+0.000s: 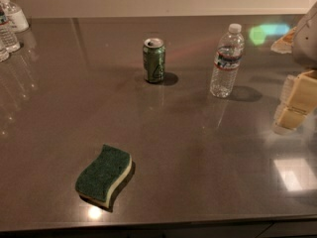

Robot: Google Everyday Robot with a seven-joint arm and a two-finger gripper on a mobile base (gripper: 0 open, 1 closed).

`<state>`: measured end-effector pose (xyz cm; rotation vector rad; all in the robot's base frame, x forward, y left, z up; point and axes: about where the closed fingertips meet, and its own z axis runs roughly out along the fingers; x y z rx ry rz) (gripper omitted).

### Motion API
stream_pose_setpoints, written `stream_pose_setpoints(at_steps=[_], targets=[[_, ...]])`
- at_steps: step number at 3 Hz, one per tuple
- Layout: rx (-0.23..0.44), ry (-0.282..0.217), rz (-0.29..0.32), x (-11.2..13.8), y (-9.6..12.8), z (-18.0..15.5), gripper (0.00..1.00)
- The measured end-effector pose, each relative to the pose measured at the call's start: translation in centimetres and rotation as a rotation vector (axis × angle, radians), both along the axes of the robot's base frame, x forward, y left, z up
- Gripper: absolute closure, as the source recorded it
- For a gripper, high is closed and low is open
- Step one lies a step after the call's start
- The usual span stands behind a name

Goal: Knock water bottle over

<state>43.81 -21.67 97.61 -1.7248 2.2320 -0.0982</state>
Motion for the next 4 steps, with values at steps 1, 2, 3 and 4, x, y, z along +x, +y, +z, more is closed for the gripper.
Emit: stream_pose_setpoints(at_steps=[1,2,3,4], targets=[[0.002,-0.005,-0.002,0.1,0.1,0.1,0.00],[0.040,-0.043,-0.017,1.5,0.1,0.4,0.00],[0.095,-0.097,-0.043,3.7,-0.3,0.7,0.00],[0.160,-0.143,-0.071,6.4,-1.2,0.9,0.00]])
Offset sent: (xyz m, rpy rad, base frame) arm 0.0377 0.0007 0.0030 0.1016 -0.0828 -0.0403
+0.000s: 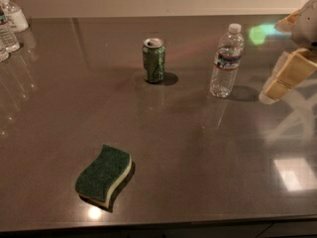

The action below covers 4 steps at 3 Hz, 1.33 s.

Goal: Knock water bottle over

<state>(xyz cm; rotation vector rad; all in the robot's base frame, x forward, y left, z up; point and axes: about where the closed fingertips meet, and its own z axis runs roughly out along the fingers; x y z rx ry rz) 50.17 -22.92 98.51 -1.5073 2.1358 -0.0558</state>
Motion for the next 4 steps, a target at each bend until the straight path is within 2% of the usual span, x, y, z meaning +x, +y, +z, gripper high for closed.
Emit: stream_pose_setpoints(at_steps=[2,3,4], targets=[[0.140,-0.060,-0.042,5.8,-0.8,-0.5,0.00],[0.247,-0.051,-0.056,9.2,-0.1,-1.7,0.00],[0.315,-0.034,-0.057,10.9,1.0,-2.5,0.00]])
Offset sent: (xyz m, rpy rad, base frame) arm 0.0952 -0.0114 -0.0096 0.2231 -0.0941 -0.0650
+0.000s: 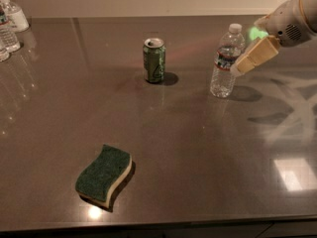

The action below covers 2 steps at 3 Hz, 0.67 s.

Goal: Knock water bottle over

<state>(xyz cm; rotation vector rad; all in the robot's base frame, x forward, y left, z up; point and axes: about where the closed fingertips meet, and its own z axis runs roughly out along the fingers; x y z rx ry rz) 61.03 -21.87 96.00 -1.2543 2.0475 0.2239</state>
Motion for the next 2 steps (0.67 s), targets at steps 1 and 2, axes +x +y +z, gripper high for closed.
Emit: stream_pose_setpoints(at_steps=[1,2], targets=[[0.069,0.008,0.015,0.9,1.4,-0.8,0.00],[0.141,-0.011,0.045,1.8,2.7,-1.4,0.00]])
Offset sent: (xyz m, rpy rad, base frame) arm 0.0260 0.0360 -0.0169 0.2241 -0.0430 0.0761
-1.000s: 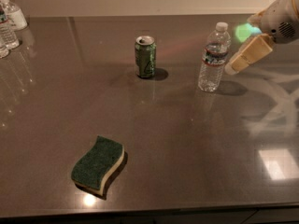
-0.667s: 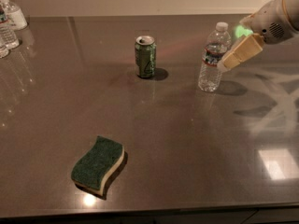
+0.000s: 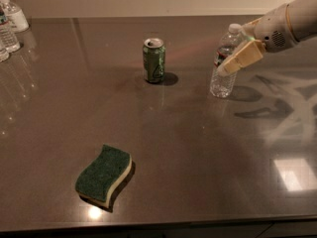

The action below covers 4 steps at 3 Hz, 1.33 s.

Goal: Knock water bottle over

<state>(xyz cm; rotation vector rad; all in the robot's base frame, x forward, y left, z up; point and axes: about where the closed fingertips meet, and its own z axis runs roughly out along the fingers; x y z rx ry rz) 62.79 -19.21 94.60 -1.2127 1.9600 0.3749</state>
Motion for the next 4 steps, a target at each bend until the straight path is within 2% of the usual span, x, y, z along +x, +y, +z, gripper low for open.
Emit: stream_pose_setpoints(at_steps=[1,2,4], targets=[[0.042,-0.012,0.023,0.68,0.58,-0.31,0.00],[0.076,-0.018,0.035,0.85,0.73,-0.36,0.16],[0.100,-0.006,0.046,0.31,0.78,0.02,0.62]])
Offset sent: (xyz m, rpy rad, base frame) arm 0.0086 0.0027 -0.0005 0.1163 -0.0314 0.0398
